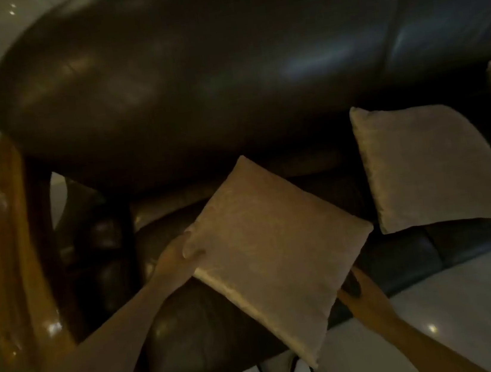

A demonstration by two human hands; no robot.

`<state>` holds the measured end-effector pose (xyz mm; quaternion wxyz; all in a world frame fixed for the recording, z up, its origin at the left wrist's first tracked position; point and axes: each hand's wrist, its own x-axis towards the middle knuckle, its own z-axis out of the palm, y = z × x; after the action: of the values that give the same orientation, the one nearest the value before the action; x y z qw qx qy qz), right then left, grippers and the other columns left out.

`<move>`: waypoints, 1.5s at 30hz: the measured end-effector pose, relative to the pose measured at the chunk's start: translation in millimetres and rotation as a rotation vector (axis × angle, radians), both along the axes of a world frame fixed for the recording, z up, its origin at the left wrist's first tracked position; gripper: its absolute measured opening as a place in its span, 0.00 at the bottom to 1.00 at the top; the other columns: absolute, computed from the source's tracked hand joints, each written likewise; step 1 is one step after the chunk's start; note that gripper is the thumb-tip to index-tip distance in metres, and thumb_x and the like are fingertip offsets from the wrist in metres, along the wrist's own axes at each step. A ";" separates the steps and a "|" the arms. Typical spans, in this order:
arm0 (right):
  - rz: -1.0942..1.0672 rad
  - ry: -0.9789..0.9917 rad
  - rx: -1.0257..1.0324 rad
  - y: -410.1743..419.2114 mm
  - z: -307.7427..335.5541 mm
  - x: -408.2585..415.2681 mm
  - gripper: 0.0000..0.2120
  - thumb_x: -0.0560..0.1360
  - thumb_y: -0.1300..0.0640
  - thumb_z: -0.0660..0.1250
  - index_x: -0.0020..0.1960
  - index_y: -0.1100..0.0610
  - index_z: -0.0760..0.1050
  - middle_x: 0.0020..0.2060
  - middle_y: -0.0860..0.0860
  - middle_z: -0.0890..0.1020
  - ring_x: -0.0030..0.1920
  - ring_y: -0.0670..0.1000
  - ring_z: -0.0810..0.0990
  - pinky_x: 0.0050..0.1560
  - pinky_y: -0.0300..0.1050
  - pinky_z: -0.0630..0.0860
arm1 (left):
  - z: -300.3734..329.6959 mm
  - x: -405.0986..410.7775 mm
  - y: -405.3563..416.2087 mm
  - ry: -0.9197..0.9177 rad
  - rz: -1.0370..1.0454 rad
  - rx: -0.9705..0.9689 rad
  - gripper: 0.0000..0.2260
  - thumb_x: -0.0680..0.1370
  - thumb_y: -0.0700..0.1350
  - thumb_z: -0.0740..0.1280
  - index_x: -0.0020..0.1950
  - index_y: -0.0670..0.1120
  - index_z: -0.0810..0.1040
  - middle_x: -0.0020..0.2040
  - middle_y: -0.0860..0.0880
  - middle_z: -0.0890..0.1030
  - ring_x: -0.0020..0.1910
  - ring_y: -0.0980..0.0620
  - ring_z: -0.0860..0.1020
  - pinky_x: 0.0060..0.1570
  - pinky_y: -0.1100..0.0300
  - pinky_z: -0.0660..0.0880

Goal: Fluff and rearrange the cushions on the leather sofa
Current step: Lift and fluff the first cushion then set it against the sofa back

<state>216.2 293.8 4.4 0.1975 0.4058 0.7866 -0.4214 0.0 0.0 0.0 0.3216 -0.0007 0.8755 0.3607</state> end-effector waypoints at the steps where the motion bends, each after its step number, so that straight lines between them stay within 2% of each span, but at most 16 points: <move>1: -0.048 -0.025 -0.009 4.3 -10.8 -1.0 0.33 0.76 0.51 0.67 0.76 0.55 0.56 0.73 0.57 0.66 0.72 0.61 0.66 0.68 0.54 0.65 | -7.3 -5.1 5.1 -0.039 0.092 0.084 0.17 0.78 0.50 0.69 0.66 0.51 0.74 0.60 0.53 0.77 0.62 0.49 0.73 0.54 0.59 0.71; 3: -0.138 -0.086 -0.093 10.8 -28.6 -3.4 0.33 0.76 0.50 0.66 0.76 0.57 0.57 0.73 0.58 0.67 0.70 0.62 0.67 0.67 0.54 0.66 | -21.8 -12.9 11.0 -0.123 0.165 0.167 0.11 0.78 0.43 0.69 0.60 0.50 0.77 0.53 0.56 0.76 0.61 0.48 0.74 0.46 0.65 0.70; 7: -0.457 -0.169 -0.368 13.3 -58.4 -2.6 0.32 0.75 0.48 0.68 0.75 0.52 0.60 0.70 0.57 0.70 0.65 0.62 0.73 0.64 0.58 0.72 | -61.1 -26.3 7.0 -0.242 0.127 0.056 0.31 0.77 0.46 0.70 0.77 0.49 0.62 0.75 0.48 0.65 0.72 0.43 0.66 0.64 0.54 0.67; 11: -0.543 -0.120 -0.508 10.9 -79.7 0.1 0.36 0.71 0.43 0.70 0.75 0.49 0.61 0.68 0.54 0.72 0.61 0.60 0.76 0.53 0.55 0.78 | -82.5 -26.9 1.4 -0.341 0.210 0.001 0.40 0.73 0.51 0.74 0.78 0.53 0.54 0.76 0.45 0.61 0.72 0.39 0.64 0.68 0.43 0.68; 15: -0.493 -0.084 -0.452 15.4 -85.5 1.7 0.52 0.57 0.33 0.77 0.74 0.50 0.62 0.69 0.50 0.71 0.68 0.58 0.71 0.65 0.61 0.71 | -89.6 -2.5 -12.6 -0.454 0.181 -0.120 0.58 0.59 0.60 0.79 0.80 0.56 0.47 0.79 0.47 0.57 0.74 0.38 0.62 0.70 0.41 0.67; 18: -0.450 -0.039 -0.403 28.3 -89.5 8.1 0.59 0.49 0.31 0.79 0.73 0.49 0.61 0.70 0.49 0.70 0.68 0.57 0.71 0.67 0.61 0.70 | -93.8 23.0 -21.3 -0.512 0.168 -0.113 0.63 0.49 0.63 0.78 0.79 0.51 0.56 0.77 0.46 0.62 0.73 0.39 0.64 0.70 0.44 0.66; 21: -0.471 -0.019 -0.370 34.3 -75.8 1.8 0.60 0.45 0.37 0.82 0.72 0.51 0.62 0.66 0.50 0.72 0.65 0.57 0.73 0.65 0.59 0.72 | -95.5 47.9 -31.2 -0.547 0.215 0.038 0.57 0.48 0.58 0.80 0.75 0.45 0.65 0.72 0.45 0.70 0.69 0.41 0.70 0.63 0.49 0.70; 23: -0.524 0.025 -0.383 36.0 -70.3 -1.3 0.60 0.42 0.41 0.83 0.70 0.51 0.65 0.64 0.52 0.74 0.61 0.57 0.75 0.64 0.59 0.73 | -89.8 62.0 -30.8 -0.520 0.267 0.071 0.48 0.56 0.53 0.81 0.73 0.44 0.69 0.68 0.42 0.74 0.65 0.41 0.74 0.63 0.45 0.72; 25: -0.559 0.046 -0.392 35.8 -61.3 -4.2 0.52 0.49 0.47 0.84 0.69 0.51 0.66 0.62 0.54 0.76 0.59 0.58 0.77 0.63 0.60 0.73 | -81.6 68.6 -28.0 -0.486 0.321 0.089 0.36 0.66 0.46 0.79 0.71 0.43 0.71 0.66 0.41 0.77 0.62 0.41 0.76 0.63 0.43 0.73; 27: -0.590 0.080 -0.394 37.1 -52.7 -7.3 0.43 0.58 0.57 0.82 0.70 0.53 0.67 0.62 0.56 0.77 0.58 0.59 0.77 0.63 0.61 0.73 | -72.1 68.1 -24.9 -0.472 0.352 0.124 0.32 0.69 0.43 0.77 0.71 0.43 0.72 0.64 0.42 0.78 0.60 0.42 0.77 0.63 0.43 0.74; 32: -0.646 0.208 -0.433 44.8 -14.2 -27.2 0.43 0.55 0.61 0.80 0.69 0.54 0.70 0.60 0.57 0.79 0.57 0.60 0.79 0.63 0.61 0.74 | -26.4 48.8 -24.0 -0.384 0.397 0.211 0.36 0.59 0.46 0.79 0.67 0.43 0.76 0.58 0.42 0.82 0.55 0.41 0.81 0.61 0.41 0.76; 36: -0.604 0.346 -0.476 53.6 49.2 -62.4 0.36 0.66 0.70 0.74 0.71 0.55 0.67 0.59 0.55 0.78 0.56 0.58 0.77 0.62 0.56 0.73 | 36.7 18.2 -23.8 -0.311 0.328 0.281 0.31 0.63 0.45 0.78 0.65 0.47 0.76 0.60 0.46 0.80 0.60 0.44 0.78 0.63 0.42 0.74; 40: -0.534 0.485 -0.497 62.2 119.1 -97.2 0.37 0.68 0.68 0.73 0.73 0.55 0.62 0.58 0.56 0.77 0.48 0.51 0.81 0.49 0.48 0.79 | 110.6 -7.6 -16.3 -0.176 0.282 0.416 0.26 0.67 0.39 0.76 0.61 0.53 0.73 0.58 0.52 0.78 0.54 0.50 0.77 0.56 0.49 0.76; 41: -0.526 0.514 -0.500 63.0 137.9 -105.5 0.39 0.67 0.68 0.74 0.73 0.54 0.62 0.58 0.56 0.77 0.47 0.50 0.82 0.47 0.47 0.79 | 127.2 -13.0 -15.8 -0.152 0.276 0.454 0.27 0.67 0.39 0.76 0.62 0.54 0.71 0.58 0.53 0.76 0.54 0.51 0.75 0.55 0.51 0.75; 43: -0.491 0.586 -0.484 65.1 175.7 -123.8 0.39 0.67 0.67 0.74 0.73 0.55 0.62 0.62 0.56 0.76 0.55 0.55 0.79 0.53 0.51 0.76 | 160.3 -26.0 -16.2 -0.103 0.258 0.509 0.35 0.62 0.45 0.78 0.66 0.55 0.70 0.59 0.55 0.75 0.58 0.50 0.74 0.58 0.49 0.73; 45: -0.411 0.698 -0.444 68.8 217.9 -138.9 0.34 0.68 0.67 0.73 0.71 0.55 0.65 0.63 0.56 0.76 0.57 0.57 0.78 0.57 0.54 0.74 | 194.4 -39.3 -20.3 -0.059 0.235 0.563 0.44 0.55 0.49 0.78 0.70 0.53 0.69 0.63 0.53 0.75 0.62 0.47 0.74 0.62 0.45 0.74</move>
<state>77.3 362.6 222.4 -0.0847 0.3352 0.5997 -0.7217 -39.3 -20.3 194.4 0.2905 -0.0231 0.7253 0.6237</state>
